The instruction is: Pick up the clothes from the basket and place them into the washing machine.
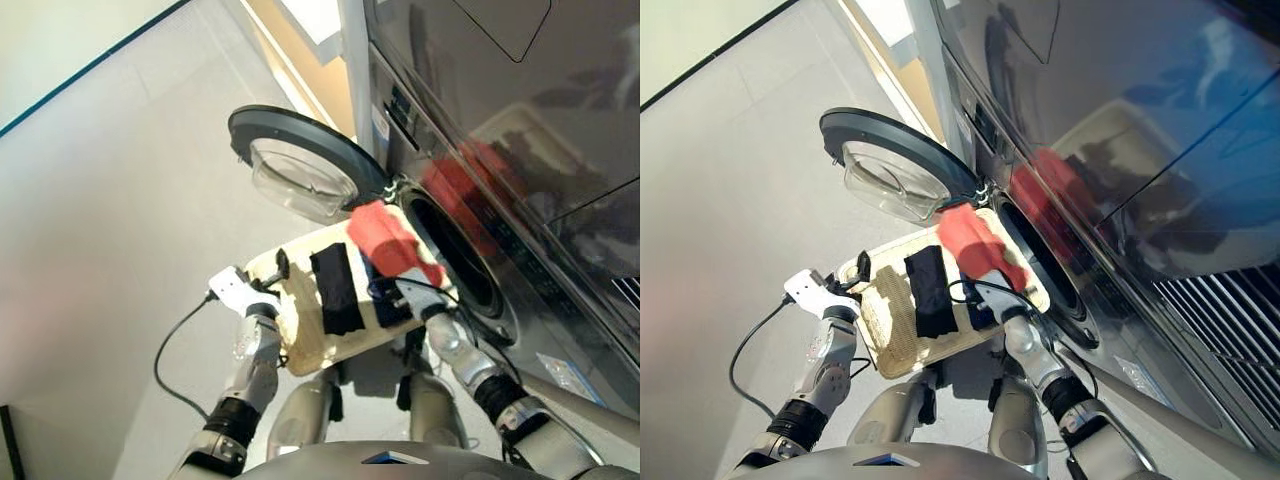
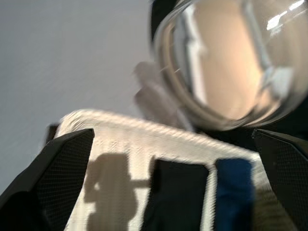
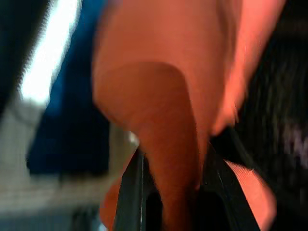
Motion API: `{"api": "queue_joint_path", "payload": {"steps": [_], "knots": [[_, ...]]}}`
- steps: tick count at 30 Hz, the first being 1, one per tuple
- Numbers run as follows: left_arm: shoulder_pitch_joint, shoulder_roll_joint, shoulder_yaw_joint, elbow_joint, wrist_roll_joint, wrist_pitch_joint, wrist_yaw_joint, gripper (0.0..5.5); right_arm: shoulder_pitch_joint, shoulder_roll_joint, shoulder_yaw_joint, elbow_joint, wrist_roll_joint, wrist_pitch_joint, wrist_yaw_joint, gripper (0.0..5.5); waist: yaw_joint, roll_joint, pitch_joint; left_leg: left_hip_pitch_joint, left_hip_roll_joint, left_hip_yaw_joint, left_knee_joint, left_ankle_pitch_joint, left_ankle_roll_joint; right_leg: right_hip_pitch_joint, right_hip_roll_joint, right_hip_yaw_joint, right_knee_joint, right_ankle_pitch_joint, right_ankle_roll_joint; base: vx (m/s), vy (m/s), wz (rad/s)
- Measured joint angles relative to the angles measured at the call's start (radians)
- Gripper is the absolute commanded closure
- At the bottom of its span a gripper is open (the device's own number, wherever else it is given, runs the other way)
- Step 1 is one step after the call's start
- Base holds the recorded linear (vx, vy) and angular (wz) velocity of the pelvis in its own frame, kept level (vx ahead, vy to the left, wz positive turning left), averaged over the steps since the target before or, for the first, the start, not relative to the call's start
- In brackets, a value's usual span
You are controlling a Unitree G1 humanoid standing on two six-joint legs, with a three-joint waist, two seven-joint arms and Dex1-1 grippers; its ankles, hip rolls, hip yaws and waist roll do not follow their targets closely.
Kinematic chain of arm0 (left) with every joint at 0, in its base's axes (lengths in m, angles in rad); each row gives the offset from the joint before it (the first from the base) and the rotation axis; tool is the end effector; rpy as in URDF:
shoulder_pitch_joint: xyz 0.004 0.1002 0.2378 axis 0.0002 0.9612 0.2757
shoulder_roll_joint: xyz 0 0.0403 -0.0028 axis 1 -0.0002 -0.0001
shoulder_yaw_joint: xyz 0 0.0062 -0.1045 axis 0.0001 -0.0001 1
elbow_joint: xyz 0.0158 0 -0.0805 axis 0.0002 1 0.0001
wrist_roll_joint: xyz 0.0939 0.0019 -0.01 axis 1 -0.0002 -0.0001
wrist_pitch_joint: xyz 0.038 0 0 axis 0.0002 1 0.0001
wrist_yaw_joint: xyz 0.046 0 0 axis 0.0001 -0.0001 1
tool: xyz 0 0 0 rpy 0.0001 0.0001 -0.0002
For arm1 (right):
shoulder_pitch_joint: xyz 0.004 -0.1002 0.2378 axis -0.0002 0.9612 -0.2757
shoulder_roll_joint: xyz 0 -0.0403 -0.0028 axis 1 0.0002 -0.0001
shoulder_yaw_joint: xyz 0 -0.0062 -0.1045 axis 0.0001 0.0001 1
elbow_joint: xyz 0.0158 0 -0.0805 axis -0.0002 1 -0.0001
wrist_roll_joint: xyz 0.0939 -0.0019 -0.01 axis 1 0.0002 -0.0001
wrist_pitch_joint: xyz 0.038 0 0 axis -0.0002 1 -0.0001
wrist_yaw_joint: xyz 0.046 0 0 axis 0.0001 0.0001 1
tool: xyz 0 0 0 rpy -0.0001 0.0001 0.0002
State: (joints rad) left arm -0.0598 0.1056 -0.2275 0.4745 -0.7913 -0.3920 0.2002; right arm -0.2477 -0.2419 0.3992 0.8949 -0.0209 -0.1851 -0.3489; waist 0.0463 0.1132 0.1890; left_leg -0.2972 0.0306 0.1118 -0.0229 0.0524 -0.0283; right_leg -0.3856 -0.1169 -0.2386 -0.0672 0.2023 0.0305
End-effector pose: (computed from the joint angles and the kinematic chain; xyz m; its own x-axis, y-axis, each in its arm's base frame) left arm 0.1906 0.1468 -0.0178 0.9491 0.2168 -0.2286 -0.3075 0.7957 -0.5219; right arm 0.1991 -0.1677 -0.0523 0.9183 -0.1182 -0.3778 -0.0880 0.8695 -0.4861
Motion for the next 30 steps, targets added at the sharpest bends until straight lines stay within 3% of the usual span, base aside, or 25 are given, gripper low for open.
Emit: {"api": "queue_joint_path", "payload": {"steps": [7,13,21,25,30], "knots": [[-0.01,0.0,-0.004,0.06,0.03,-0.003,0.045,0.0,-0.083,0.021,-0.162,0.02,0.133,-0.028,-0.152,5.5,0.008,0.004,0.033,-0.066,-0.004,-0.003,0.01,0.008,0.003,-0.067,-0.006,-0.001,0.02,0.002,-0.002,-0.048,0.02,0.021],[-0.044,0.004,-0.012,0.063,0.046,-0.009,0.058,0.0,-0.314,-0.033,-0.209,0.129,0.165,-0.041,-0.244,5.5,0.018,0.016,0.098,-0.171,-0.013,-0.01,0.045,0.018,0.007,-0.18,-0.024,0.0,0.078,0.001,-0.002,-0.01,0.0,0.011],[-0.088,0.034,-0.051,-0.002,0.048,-0.016,0.058,0.0,-0.671,-0.202,-0.24,0.375,0.188,-0.013,-0.282,5.5,0.072,0.031,0.147,-0.356,-0.022,-0.017,0.113,0.022,0.012,-0.359,-0.041,0.004,0.144,0.009,-0.014,0.0,0.0,0.0],[-0.148,0.056,-0.063,-0.019,0.058,-0.015,0.069,0.0,-0.788,-0.297,-0.238,0.417,0.193,-0.001,-0.304,5.5,0.074,0.03,0.176,-0.438,-0.031,-0.037,0.158,0.02,0.013,-0.442,-0.057,0.001,0.21,-0.009,-0.02,0.003,-0.013,0.138],[-0.167,0.075,-0.082,-0.084,0.069,-0.015,0.07,0.0,-0.873,-0.355,-0.235,0.5,0.195,0.029,-0.319,5.5,0.078,0.028,0.179,-0.494,-0.044,-0.044,0.206,0.014,0.02,-0.49,-0.075,0.012,0.252,-0.016,-0.018,0.0,0.0,0.0]]}}
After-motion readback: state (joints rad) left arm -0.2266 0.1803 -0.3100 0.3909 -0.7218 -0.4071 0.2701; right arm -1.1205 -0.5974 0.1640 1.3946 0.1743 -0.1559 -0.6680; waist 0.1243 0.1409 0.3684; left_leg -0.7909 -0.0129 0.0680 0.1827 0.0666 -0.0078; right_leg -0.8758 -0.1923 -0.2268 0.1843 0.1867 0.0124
